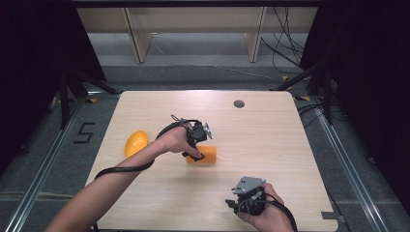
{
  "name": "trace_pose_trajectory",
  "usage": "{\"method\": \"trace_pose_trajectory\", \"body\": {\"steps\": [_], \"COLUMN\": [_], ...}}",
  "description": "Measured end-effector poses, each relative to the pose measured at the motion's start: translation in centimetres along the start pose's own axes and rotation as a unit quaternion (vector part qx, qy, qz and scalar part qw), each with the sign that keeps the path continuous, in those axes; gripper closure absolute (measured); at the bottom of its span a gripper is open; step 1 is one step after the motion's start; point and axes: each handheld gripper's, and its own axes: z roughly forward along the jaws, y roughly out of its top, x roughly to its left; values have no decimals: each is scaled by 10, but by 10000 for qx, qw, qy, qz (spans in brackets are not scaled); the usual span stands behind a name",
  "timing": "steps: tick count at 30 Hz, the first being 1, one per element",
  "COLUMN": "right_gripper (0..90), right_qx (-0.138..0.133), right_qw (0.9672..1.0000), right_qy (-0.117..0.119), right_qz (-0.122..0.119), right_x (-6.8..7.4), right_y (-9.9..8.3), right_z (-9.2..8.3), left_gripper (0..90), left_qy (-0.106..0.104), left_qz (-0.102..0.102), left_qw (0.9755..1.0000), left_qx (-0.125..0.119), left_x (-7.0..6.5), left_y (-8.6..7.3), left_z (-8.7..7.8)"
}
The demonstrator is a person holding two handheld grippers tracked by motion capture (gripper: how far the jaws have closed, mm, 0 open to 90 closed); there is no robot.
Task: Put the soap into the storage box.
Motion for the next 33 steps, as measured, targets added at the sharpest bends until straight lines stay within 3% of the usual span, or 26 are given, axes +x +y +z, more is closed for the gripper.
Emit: {"method": "trace_pose_trajectory", "body": {"steps": [10,15,17,20,24,29,30,33], "right_gripper": [554,549,547,546,541,539,539,539], "right_qx": [56,133,82,46,196,186,188,174], "right_qw": [10000,9998,9997,9998,9997,9997,9997,9997], "right_qy": [28,116,150,114,151,103,107,129], "right_qz": [-19,-94,-192,-161,-65,-105,-107,-104], "right_x": [0,-2,-3,-2,-1,-2,-2,-2], "right_y": [-1,-1,-1,-1,-1,-1,-2,-2], "right_z": [1,1,3,4,2,2,2,3], "left_gripper": [343,354,360,374,421,446,452,476], "left_qy": [-25,-132,-131,-101,-152,-195,-150,-215], "left_qz": [50,11,4,82,56,84,174,37], "left_qw": [9998,9991,9991,9990,9990,9985,9983,9981], "left_qx": [168,411,400,416,425,514,540,582], "left_x": [2,0,0,1,2,1,2,1], "left_y": [4,4,4,5,5,5,5,6], "left_z": [7,15,17,18,22,29,29,30]}}
